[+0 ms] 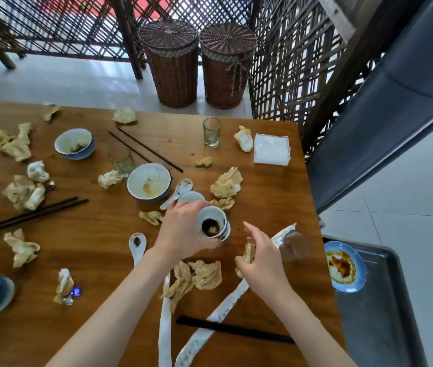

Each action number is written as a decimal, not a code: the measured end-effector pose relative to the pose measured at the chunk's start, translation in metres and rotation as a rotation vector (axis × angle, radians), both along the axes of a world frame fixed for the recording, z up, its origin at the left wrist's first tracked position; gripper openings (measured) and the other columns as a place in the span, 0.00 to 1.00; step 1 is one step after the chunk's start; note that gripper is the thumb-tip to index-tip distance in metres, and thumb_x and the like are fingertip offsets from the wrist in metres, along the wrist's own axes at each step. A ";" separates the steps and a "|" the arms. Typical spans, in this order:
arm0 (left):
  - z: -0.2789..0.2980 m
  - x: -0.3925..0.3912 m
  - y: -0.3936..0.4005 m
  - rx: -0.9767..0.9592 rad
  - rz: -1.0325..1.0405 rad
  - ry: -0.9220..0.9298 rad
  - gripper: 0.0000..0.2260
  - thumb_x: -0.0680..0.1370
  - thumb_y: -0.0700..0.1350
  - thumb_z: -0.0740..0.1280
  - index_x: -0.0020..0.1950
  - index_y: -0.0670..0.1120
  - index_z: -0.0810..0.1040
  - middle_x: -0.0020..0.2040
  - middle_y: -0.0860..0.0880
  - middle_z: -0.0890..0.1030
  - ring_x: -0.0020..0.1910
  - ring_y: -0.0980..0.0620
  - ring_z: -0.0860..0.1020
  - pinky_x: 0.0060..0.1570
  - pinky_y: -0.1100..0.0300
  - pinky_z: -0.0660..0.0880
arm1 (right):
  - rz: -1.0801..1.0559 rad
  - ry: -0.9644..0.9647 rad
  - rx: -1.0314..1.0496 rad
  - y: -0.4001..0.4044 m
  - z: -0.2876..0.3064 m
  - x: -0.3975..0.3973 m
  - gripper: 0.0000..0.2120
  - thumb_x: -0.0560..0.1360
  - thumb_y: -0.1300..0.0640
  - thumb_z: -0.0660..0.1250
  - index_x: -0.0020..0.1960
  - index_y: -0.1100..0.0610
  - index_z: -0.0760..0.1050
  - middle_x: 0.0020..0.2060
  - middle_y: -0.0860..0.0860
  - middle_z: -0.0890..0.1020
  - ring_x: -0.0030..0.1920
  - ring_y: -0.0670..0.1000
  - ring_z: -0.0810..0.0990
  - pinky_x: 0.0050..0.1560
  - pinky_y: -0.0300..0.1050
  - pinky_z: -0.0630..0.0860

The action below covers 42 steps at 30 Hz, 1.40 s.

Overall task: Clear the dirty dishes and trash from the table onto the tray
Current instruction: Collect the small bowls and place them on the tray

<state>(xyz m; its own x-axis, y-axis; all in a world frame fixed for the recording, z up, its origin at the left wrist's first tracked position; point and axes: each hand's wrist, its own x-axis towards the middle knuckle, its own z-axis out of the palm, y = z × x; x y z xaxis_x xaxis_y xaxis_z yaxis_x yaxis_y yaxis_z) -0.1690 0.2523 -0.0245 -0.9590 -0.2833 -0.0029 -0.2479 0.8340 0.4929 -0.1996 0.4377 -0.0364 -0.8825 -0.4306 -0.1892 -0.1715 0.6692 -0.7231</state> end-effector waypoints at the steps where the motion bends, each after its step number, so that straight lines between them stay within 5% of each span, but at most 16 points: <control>1: -0.002 -0.003 -0.001 -0.007 -0.001 -0.013 0.32 0.60 0.63 0.73 0.61 0.52 0.74 0.56 0.53 0.79 0.58 0.52 0.72 0.65 0.49 0.61 | 0.002 -0.004 0.001 -0.004 -0.002 -0.004 0.34 0.71 0.61 0.72 0.72 0.49 0.62 0.68 0.46 0.70 0.67 0.46 0.69 0.63 0.39 0.68; 16: -0.015 -0.017 -0.006 -0.017 -0.095 -0.060 0.35 0.61 0.65 0.73 0.65 0.55 0.72 0.60 0.56 0.78 0.65 0.53 0.69 0.71 0.43 0.53 | -0.045 -0.080 0.078 -0.012 -0.020 -0.022 0.35 0.70 0.61 0.72 0.72 0.49 0.62 0.68 0.48 0.70 0.67 0.48 0.69 0.65 0.45 0.70; 21: -0.017 -0.006 -0.012 -0.023 -0.108 -0.103 0.50 0.60 0.67 0.73 0.75 0.55 0.55 0.71 0.54 0.67 0.74 0.50 0.57 0.71 0.46 0.41 | -0.039 -0.103 0.093 -0.012 -0.023 -0.019 0.36 0.69 0.62 0.73 0.72 0.49 0.61 0.68 0.49 0.70 0.68 0.48 0.69 0.64 0.44 0.70; 25: -0.017 0.014 -0.039 -0.080 -0.058 -0.141 0.54 0.59 0.66 0.74 0.76 0.59 0.45 0.76 0.56 0.57 0.76 0.51 0.48 0.69 0.47 0.37 | -0.008 -0.141 0.059 -0.017 -0.022 -0.022 0.44 0.65 0.57 0.77 0.74 0.49 0.58 0.68 0.48 0.70 0.67 0.48 0.69 0.64 0.44 0.70; 30: -0.019 0.044 -0.081 -0.113 0.122 -0.155 0.52 0.61 0.61 0.77 0.76 0.57 0.49 0.75 0.53 0.60 0.75 0.51 0.51 0.70 0.44 0.40 | 0.016 -0.214 -0.050 -0.035 -0.021 -0.025 0.55 0.56 0.50 0.82 0.73 0.43 0.50 0.67 0.45 0.69 0.67 0.47 0.67 0.67 0.49 0.66; 35: -0.025 0.066 -0.104 -0.129 0.205 -0.164 0.49 0.61 0.58 0.78 0.75 0.55 0.55 0.73 0.52 0.64 0.75 0.49 0.55 0.70 0.42 0.45 | -0.033 -0.163 -0.113 -0.048 -0.027 -0.020 0.42 0.54 0.48 0.82 0.62 0.41 0.63 0.56 0.40 0.76 0.59 0.44 0.74 0.59 0.46 0.74; 42: -0.028 0.070 -0.115 -0.117 0.221 -0.147 0.46 0.62 0.57 0.77 0.75 0.55 0.57 0.72 0.52 0.66 0.74 0.49 0.57 0.70 0.42 0.46 | -0.094 -0.122 -0.197 -0.055 -0.030 -0.018 0.34 0.56 0.51 0.82 0.55 0.41 0.67 0.48 0.39 0.78 0.51 0.41 0.77 0.50 0.40 0.75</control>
